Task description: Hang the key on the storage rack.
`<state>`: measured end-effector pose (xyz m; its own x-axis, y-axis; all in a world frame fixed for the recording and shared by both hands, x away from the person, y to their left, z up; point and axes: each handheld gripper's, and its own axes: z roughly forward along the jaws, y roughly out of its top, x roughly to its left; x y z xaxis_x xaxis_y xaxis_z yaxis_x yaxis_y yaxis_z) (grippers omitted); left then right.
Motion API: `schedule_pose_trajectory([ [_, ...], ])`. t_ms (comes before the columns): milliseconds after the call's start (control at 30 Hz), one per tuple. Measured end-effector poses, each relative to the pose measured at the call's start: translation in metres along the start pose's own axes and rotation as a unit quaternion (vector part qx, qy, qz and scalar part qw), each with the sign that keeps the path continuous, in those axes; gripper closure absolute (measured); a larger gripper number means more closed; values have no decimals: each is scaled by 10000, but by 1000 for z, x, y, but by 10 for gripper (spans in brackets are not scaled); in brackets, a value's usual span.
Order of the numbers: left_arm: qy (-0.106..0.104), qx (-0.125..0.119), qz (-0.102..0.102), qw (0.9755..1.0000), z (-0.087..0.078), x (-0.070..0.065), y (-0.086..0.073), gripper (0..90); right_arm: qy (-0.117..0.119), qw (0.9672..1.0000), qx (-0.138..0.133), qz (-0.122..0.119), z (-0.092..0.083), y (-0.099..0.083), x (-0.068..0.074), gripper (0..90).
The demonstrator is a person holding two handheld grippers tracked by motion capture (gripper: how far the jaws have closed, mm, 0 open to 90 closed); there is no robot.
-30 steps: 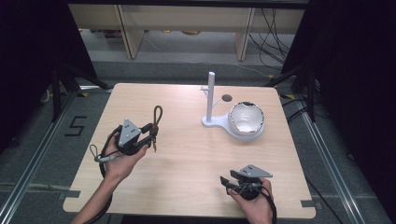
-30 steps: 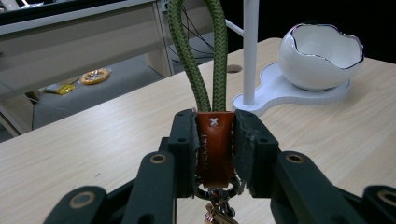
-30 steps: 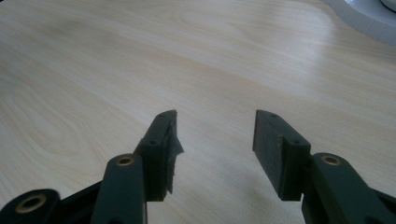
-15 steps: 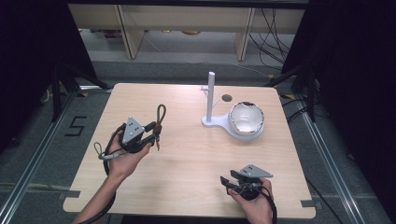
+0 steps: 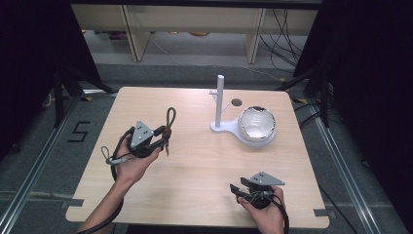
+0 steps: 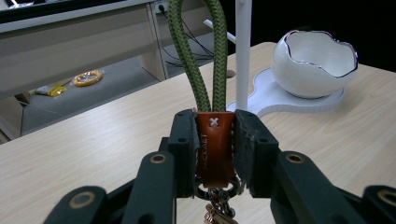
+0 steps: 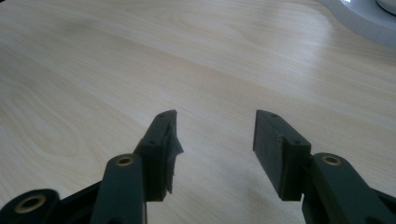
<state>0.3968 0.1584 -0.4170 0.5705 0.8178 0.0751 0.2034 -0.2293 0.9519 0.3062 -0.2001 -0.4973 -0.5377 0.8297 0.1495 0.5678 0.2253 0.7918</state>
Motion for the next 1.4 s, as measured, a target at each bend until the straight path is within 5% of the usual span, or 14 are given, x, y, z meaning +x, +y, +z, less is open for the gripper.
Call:
schedule_pose_trajectory([
  [1400,-141,4,7,9999,22,-7,12,688,22,10000,56,55,-1,1,-1,501],
])
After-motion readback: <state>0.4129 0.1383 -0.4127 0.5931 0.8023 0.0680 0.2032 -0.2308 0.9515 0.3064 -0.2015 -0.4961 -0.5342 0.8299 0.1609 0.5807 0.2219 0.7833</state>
